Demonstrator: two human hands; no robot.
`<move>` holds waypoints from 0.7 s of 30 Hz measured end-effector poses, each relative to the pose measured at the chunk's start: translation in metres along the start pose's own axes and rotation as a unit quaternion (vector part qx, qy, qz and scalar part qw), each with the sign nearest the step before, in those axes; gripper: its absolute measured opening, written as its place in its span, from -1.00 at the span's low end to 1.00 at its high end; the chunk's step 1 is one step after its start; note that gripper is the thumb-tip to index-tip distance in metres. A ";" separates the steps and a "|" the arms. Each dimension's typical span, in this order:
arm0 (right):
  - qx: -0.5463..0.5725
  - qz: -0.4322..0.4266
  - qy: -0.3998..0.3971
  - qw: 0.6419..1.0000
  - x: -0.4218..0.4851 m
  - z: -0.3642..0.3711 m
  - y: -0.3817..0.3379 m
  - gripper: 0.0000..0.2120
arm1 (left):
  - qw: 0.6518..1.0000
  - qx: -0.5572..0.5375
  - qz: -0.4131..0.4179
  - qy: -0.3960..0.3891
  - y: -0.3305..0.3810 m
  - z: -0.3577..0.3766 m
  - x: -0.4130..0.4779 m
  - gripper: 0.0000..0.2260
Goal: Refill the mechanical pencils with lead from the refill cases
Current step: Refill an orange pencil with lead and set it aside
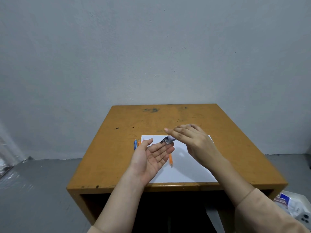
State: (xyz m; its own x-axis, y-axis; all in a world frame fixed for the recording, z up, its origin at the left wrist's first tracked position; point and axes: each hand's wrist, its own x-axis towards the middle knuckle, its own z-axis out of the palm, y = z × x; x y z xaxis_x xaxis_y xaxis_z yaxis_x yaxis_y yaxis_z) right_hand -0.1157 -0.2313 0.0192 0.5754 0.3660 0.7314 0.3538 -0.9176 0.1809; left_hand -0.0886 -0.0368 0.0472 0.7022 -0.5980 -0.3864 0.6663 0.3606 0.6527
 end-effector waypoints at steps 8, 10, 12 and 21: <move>-0.017 -0.011 -0.017 1.000 -0.001 0.000 0.001 -0.43 | 1.000 -0.013 -0.009 -0.006 0.000 0.001 -0.002 -0.62; -0.013 -0.016 -0.014 1.000 -0.001 0.001 0.002 -0.51 | 1.000 -0.004 -0.010 -0.005 0.001 0.001 -0.003 -0.64; -0.013 -0.008 -0.015 1.000 -0.002 0.002 0.002 -0.51 | 1.000 -0.001 -0.009 -0.006 0.001 0.001 -0.003 -0.65; -0.013 -0.014 -0.008 1.000 -0.002 0.004 0.000 -0.55 | 1.000 0.028 0.005 0.009 -0.001 0.000 -0.003 -0.75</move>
State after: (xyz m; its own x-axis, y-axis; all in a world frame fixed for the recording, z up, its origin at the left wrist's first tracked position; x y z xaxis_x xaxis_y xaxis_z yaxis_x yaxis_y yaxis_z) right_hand -0.1138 -0.2315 0.0152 0.5768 0.3935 0.7159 0.3500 -0.9109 0.2186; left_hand -0.0915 -0.0353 0.0483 0.7131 -0.5816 -0.3915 0.6449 0.3253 0.6916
